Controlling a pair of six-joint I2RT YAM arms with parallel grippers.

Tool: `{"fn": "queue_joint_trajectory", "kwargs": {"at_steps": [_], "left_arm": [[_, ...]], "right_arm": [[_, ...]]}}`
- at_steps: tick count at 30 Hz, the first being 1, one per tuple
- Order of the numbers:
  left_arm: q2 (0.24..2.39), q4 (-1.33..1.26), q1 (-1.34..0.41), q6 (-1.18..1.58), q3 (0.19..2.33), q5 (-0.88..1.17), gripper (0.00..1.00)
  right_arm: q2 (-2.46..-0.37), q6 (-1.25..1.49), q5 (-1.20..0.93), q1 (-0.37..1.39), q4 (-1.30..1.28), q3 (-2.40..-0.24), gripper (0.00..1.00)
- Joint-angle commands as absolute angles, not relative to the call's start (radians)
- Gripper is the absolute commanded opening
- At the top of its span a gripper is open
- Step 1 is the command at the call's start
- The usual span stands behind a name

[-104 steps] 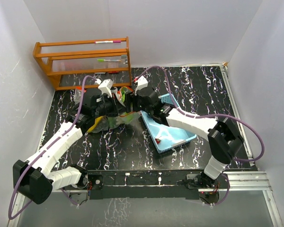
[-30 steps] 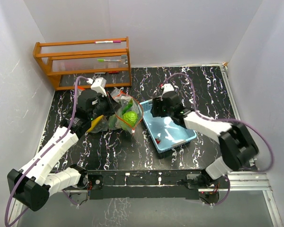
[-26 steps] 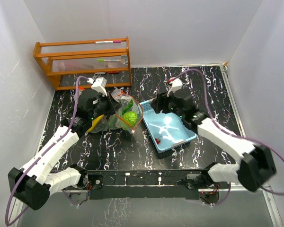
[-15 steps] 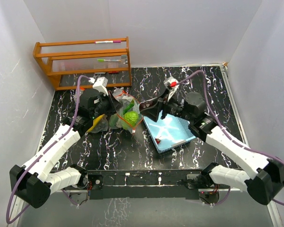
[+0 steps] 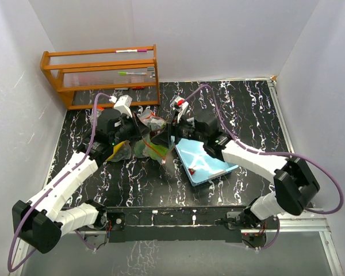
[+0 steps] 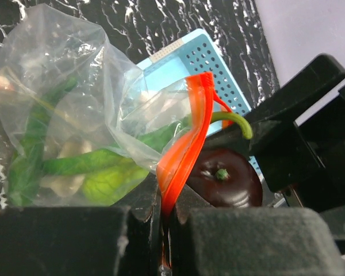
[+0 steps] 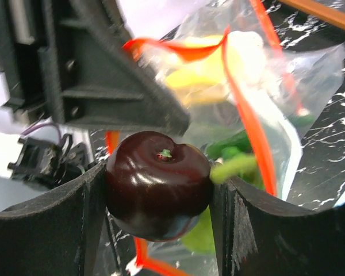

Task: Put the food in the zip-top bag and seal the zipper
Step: Place the fake vegetable in the zipper food storage bag.

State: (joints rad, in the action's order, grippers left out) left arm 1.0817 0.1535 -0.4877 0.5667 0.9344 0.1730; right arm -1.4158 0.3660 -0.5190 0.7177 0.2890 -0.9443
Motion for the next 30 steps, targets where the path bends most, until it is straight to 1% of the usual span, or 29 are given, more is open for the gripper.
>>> {"fn": "queue_joint_trajectory", "kwargs": {"at_steps": [1, 3, 6, 9, 12, 13, 14, 15, 16, 20, 25, 30], "left_arm": [[1.039, 0.093, -0.491, 0.604, 0.913, 0.251, 0.00], [1.030, 0.081, -0.491, 0.614, 0.900, 0.276, 0.00], [1.009, 0.054, -0.491, 0.641, 0.877, 0.318, 0.00], [1.000, 0.025, -0.491, 0.662, 0.859, 0.373, 0.00], [0.997, -0.003, -0.491, 0.678, 0.838, 0.411, 0.00], [0.996, -0.012, -0.491, 0.681, 0.831, 0.412, 0.00], [0.998, -0.017, -0.491, 0.684, 0.825, 0.412, 0.00], [1.001, -0.020, -0.491, 0.684, 0.822, 0.410, 0.00], [1.005, -0.021, -0.491, 0.684, 0.822, 0.408, 0.00], [1.026, -0.038, -0.490, 0.680, 0.822, 0.404, 0.00], [1.052, -0.038, -0.491, 0.660, 0.843, 0.381, 0.00], [1.068, -0.071, -0.491, 0.668, 0.850, 0.344, 0.00]], "right_arm": [[-1.478, 0.356, -0.331, 0.746, 0.359, -1.046, 0.32], [-1.514, 0.330, -0.161, 0.775, 0.291, -1.083, 0.33], [-1.567, 0.302, -0.006, 0.793, 0.258, -1.110, 0.41], [-1.607, 0.292, 0.034, 0.793, 0.255, -1.134, 0.45], [-1.627, 0.290, 0.008, 0.793, 0.261, -1.151, 0.51], [-1.630, 0.291, -0.005, 0.794, 0.265, -1.155, 0.58], [-1.629, 0.290, -0.018, 0.796, 0.267, -1.159, 0.69], [-1.626, 0.288, -0.027, 0.802, 0.268, -1.161, 0.91], [-1.619, 0.282, -0.040, 0.806, 0.269, -1.160, 0.98], [-1.552, 0.269, -0.059, 0.820, 0.264, -1.126, 0.98], [-1.399, 0.255, -0.071, 0.822, 0.206, -1.061, 0.99], [-1.294, 0.250, -0.150, 0.821, 0.138, -1.024, 0.99]]}}
